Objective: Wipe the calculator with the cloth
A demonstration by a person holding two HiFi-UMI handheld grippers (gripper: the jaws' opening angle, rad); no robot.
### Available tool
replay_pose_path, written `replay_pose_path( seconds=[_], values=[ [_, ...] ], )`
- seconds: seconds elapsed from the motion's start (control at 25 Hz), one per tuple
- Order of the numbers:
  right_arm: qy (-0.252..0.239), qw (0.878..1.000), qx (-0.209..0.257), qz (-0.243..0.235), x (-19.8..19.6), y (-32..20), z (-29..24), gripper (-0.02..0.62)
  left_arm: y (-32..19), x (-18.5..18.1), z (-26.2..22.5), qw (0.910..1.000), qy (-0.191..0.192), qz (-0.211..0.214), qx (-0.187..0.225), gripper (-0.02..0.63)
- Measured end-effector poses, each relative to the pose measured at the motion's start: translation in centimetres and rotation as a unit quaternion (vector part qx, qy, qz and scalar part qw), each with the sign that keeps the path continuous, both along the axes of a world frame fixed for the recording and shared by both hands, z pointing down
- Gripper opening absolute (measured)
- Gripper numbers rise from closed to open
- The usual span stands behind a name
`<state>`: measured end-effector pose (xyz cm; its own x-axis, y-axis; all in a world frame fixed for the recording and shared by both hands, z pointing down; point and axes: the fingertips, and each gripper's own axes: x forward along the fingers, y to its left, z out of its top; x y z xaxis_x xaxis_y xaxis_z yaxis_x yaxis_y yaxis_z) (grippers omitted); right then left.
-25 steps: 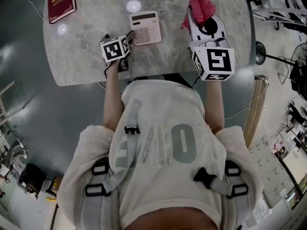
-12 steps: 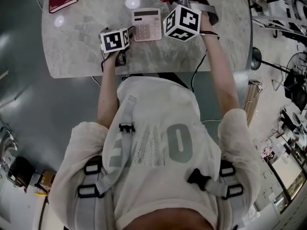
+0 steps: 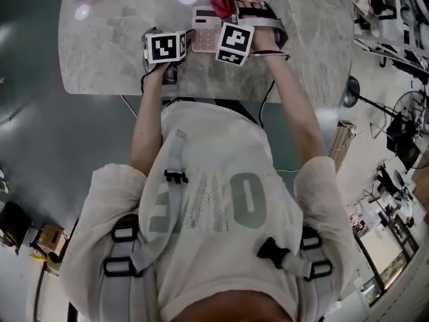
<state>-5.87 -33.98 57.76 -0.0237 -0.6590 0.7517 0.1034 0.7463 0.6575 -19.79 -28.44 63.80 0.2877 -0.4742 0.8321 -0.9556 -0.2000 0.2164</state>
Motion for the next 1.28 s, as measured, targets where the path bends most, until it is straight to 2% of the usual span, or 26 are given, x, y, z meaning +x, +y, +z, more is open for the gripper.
replay_pose_path(
  seconds=[0.24, 0.56, 0.92, 1.28],
  values=[
    [0.013, 1.000, -0.017, 0.001, -0.1, 1.2, 2.1, 0.055, -0.3, -0.3, 0.0, 1.0000, 0.000, 0.001, 0.001, 0.492],
    [0.032, 0.999, -0.010, 0.000, -0.2, 1.7, 3.2, 0.055, -0.6, -0.1, 0.4, 1.0000, 0.002, 0.004, 0.003, 0.494],
    [0.030, 0.998, -0.046, -0.009, -0.6, 4.4, 5.0, 0.055, -0.4, -0.3, 0.5, 1.0000, 0.003, 0.003, -0.002, 0.493],
    [0.006, 0.996, -0.090, -0.015, -0.6, 8.2, 5.3, 0.054, -0.5, -0.3, 0.3, 1.0000, 0.000, 0.001, -0.003, 0.493]
  ],
)
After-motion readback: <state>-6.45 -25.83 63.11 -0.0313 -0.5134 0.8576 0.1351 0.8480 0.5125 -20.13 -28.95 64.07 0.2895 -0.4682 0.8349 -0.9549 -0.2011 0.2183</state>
